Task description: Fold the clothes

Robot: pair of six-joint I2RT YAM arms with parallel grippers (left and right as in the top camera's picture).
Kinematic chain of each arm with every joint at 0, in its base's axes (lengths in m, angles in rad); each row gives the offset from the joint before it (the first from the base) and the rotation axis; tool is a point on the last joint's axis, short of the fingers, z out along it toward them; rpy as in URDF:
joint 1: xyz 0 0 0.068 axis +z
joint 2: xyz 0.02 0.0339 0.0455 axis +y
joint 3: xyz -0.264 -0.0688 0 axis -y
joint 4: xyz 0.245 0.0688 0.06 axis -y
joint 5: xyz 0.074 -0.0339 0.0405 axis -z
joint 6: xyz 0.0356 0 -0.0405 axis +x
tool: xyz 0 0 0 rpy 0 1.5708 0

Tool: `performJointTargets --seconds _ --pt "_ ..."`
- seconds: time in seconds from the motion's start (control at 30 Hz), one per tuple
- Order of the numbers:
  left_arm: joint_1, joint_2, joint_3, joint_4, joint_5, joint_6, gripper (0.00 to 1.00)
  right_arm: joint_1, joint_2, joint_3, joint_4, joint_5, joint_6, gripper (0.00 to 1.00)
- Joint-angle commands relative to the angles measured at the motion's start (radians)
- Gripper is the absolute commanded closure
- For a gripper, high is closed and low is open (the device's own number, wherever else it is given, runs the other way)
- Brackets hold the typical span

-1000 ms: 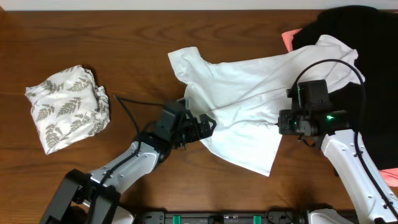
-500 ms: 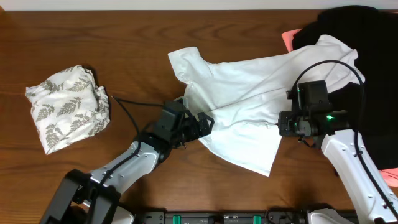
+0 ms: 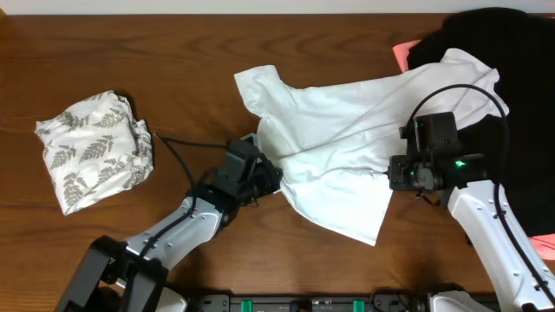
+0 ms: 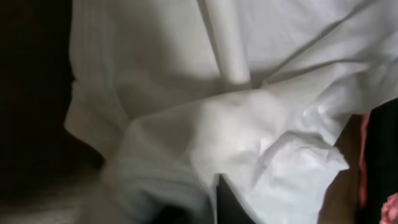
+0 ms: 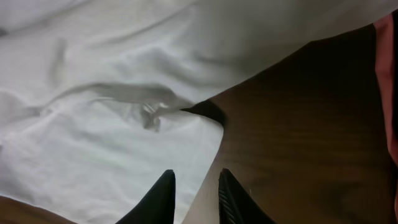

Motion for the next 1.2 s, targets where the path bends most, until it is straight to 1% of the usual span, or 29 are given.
performJointTargets --seconds 0.0,0.1,0.17,0.23,0.37,0.5,0.63,0.7,0.8,0.87,1.03,1.17 --pt "-0.001 0.006 0.013 0.001 -0.02 0.004 0.94 -0.007 -0.001 0.01 -0.004 0.006 -0.001 0.78" --pt "-0.001 0.006 0.013 0.002 -0.021 0.009 0.94 -0.007 -0.001 0.01 -0.004 0.006 -0.001 0.78" --pt "0.001 0.002 0.013 -0.003 -0.031 0.017 0.94 -0.007 -0.003 0.01 -0.006 0.006 -0.001 0.82" --pt "0.006 -0.014 0.013 -0.022 -0.047 0.051 0.94 -0.007 -0.014 0.011 -0.008 0.006 -0.001 0.85" --pt "0.047 -0.097 0.014 -0.153 -0.146 0.093 0.94 -0.007 -0.072 0.013 -0.008 0.007 -0.011 0.84" --pt "0.149 -0.232 0.014 -0.302 -0.218 0.168 0.94 -0.008 -0.145 0.019 -0.008 0.011 -0.016 0.83" --pt "0.287 -0.367 0.014 -0.402 -0.224 0.216 0.94 -0.009 -0.198 0.019 -0.008 0.01 -0.011 0.83" --pt "0.347 -0.42 0.014 -0.441 -0.224 0.219 0.94 -0.009 -0.206 0.02 -0.011 0.01 -0.01 0.83" --pt "0.425 -0.481 0.014 -0.5 -0.224 0.263 0.94 -0.01 -0.2 0.019 -0.019 0.044 0.004 0.83" --pt "0.465 -0.497 0.014 -0.528 -0.225 0.29 0.94 -0.02 -0.188 0.019 -0.023 0.088 0.012 0.81" --pt "0.538 -0.496 0.014 -0.587 -0.224 0.289 0.94 -0.086 -0.116 0.019 -0.035 0.133 0.012 0.81" --pt "0.55 -0.491 0.014 -0.607 -0.224 0.29 0.94 -0.166 -0.021 0.019 -0.05 0.132 0.032 0.89"
